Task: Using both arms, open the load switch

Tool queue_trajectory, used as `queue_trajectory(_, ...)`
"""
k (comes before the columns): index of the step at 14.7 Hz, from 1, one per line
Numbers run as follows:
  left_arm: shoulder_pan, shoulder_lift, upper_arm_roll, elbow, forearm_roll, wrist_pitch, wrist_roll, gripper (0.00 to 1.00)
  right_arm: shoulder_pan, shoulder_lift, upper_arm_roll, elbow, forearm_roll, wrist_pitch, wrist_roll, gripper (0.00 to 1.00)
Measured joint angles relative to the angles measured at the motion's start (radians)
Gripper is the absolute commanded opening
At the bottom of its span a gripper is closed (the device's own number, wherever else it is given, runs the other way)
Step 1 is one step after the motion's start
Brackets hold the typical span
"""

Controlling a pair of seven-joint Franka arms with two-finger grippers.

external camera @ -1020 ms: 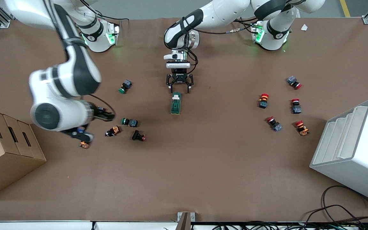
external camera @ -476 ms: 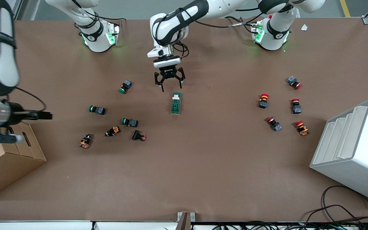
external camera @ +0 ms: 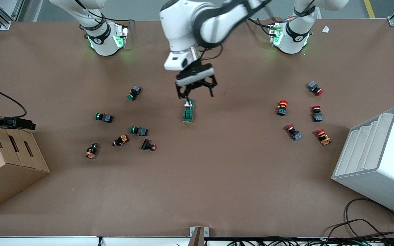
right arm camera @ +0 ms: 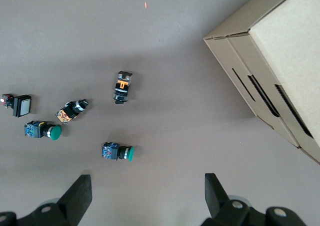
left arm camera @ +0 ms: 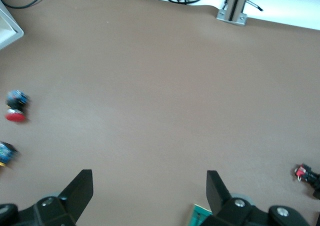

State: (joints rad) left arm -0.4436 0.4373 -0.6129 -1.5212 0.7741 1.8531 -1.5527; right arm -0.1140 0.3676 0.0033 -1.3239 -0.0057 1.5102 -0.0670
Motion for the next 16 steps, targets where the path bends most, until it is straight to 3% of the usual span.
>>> queue_trajectory(5, 0.288, -0.185, 0.002, 0.016, -0.32, -0.015, 0.489, 1.0, 0.003, -0.001, 0.014, 0.004, 0.002, -0.068, -0.001, 1.0)
queue_trajectory(9, 0.519, -0.267, 0.011, 0.017, -0.498, -0.062, 0.922, 1.0, 0.014, -0.023, 0.014, 0.003, 0.002, -0.086, -0.002, 1.0)
queue_trajectory(13, 0.5, -0.348, 0.195, 0.015, -0.636, -0.177, 1.207, 1.0, 0.111, -0.094, -0.087, -0.048, 0.002, -0.084, -0.002, 1.0)
queue_trajectory(16, 0.463, -0.412, 0.324, -0.011, -0.715, -0.242, 1.345, 1.0, 0.119, -0.158, -0.108, -0.1, 0.002, -0.084, -0.002, 1.0)
